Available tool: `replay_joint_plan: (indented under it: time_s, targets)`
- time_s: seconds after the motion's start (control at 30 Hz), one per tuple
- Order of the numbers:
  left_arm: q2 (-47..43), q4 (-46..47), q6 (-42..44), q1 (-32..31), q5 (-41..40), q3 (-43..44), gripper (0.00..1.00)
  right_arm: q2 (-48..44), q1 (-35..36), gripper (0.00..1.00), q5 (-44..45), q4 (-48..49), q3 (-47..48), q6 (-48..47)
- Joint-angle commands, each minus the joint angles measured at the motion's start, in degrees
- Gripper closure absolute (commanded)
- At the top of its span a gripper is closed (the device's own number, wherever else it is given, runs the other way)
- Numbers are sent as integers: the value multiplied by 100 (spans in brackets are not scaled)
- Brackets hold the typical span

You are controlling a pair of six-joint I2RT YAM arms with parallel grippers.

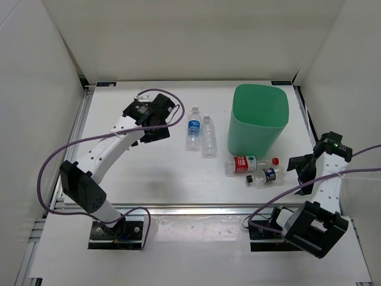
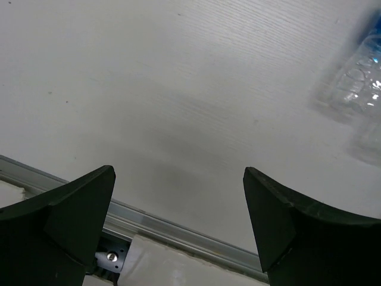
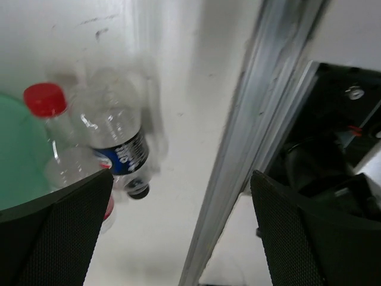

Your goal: Put the plastic bottles in the bin

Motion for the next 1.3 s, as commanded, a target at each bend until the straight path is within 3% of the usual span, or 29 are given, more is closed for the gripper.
replay_joint_plan:
  time_s: [0.0, 0.13, 0.33, 0.57, 1.03, 1.1, 1.2, 1.23, 1.27]
  targets:
    - [-158, -448, 215, 219, -338, 208, 0, 171, -84, 0, -934, 354, 30, -86]
    - [-71, -448, 215, 290, -338, 146, 0, 382, -84, 0, -1268, 179, -162, -85]
    - [53, -379, 267, 290, -198, 33, 0, 277, -286, 0, -2612, 1222, -1058, -358]
    - [-8, -307, 215, 500, -136, -442, 0, 716, -286, 0, -3052, 1848, -1287, -411]
    - [-122, -307, 14, 641, 269, -1268, 0, 1919, -286, 0, -2561, 2596, -1499, -533]
    - [-175, -307, -66, 641, 400, -1338, 0, 1982, -286, 8, -2499, 2596, -1359, -639]
    - [-175, -307, -215, 641, 462, -1392, 0, 2131, -286, 31, -2552, 2359, -1227, -745]
    - [-175, -307, -216, 641, 462, -1392, 0, 2131, -286, 42, -2552, 2289, -1148, -806]
    - [-175, -307, -286, 641, 462, -1444, 0, 2131, -286, 46, -2491, 2070, -1147, -806]
